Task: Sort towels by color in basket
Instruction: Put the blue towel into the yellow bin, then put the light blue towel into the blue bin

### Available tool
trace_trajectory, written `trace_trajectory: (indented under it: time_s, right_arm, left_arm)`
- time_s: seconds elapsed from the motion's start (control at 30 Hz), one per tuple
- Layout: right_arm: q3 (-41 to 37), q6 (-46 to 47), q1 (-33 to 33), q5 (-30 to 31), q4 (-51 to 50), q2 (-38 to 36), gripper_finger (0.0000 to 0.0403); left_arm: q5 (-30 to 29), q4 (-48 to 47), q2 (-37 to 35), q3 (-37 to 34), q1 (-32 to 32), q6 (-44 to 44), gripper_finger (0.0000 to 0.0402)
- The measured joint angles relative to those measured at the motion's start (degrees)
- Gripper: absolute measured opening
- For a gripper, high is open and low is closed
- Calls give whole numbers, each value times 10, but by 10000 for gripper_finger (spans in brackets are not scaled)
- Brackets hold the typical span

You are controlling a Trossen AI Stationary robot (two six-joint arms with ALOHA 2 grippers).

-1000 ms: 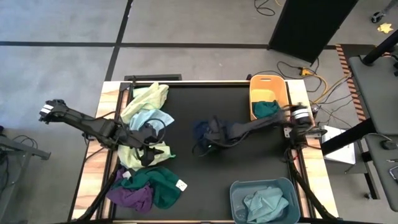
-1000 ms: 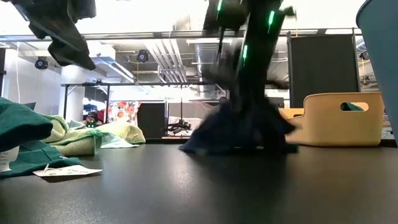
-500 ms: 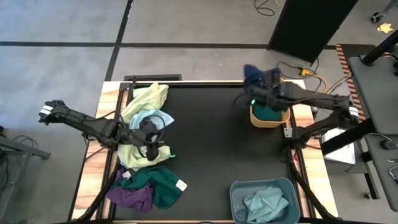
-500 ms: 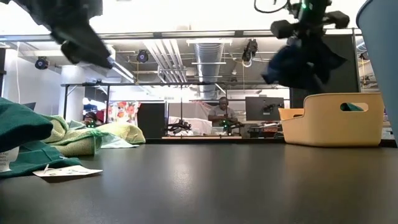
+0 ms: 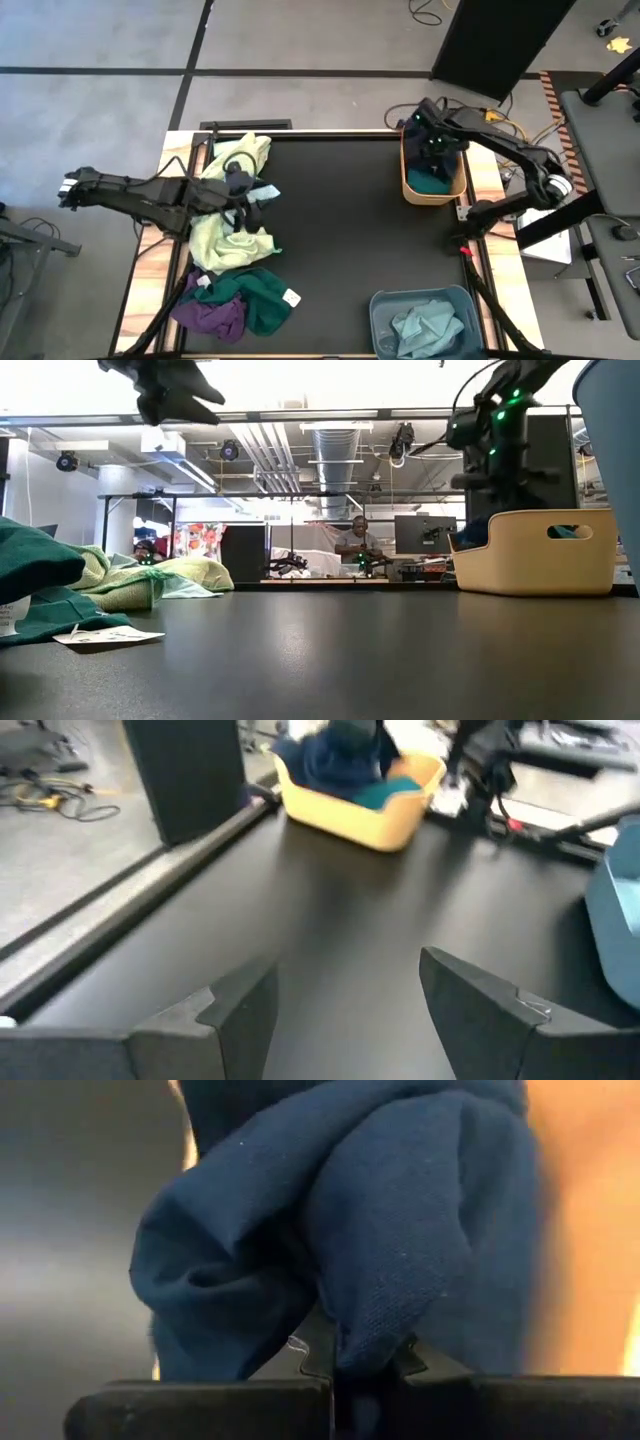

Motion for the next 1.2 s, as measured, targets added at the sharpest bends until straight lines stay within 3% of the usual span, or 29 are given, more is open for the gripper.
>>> trace_trajectory:
  time_s: [0.13, 0.33, 0.6, 0.9, 1.07, 1.2]
  right_arm:
    - [1, -25, -39, -4, 51, 51, 13]
    - [12, -24, -57, 0, 43, 139, 28]
    - [35, -27, -58, -2, 22, 165, 157]
    - [90, -29, -11, 0, -44, 25, 291]
    - [95, 21, 80, -14, -14, -98, 333]
    - [91, 80, 169, -12, 41, -172, 346]
  left_arm:
    - [0, 0, 0, 25, 19, 7, 223]
    - [0, -1, 0, 31, 20, -13, 223]
    - [35, -33, 20, 22, 19, -75, 223]
    - [68, -209, 73, 21, 24, -216, 223]
    - [95, -324, 105, 19, 59, -308, 223]
    - [102, -370, 143, 19, 127, -332, 224]
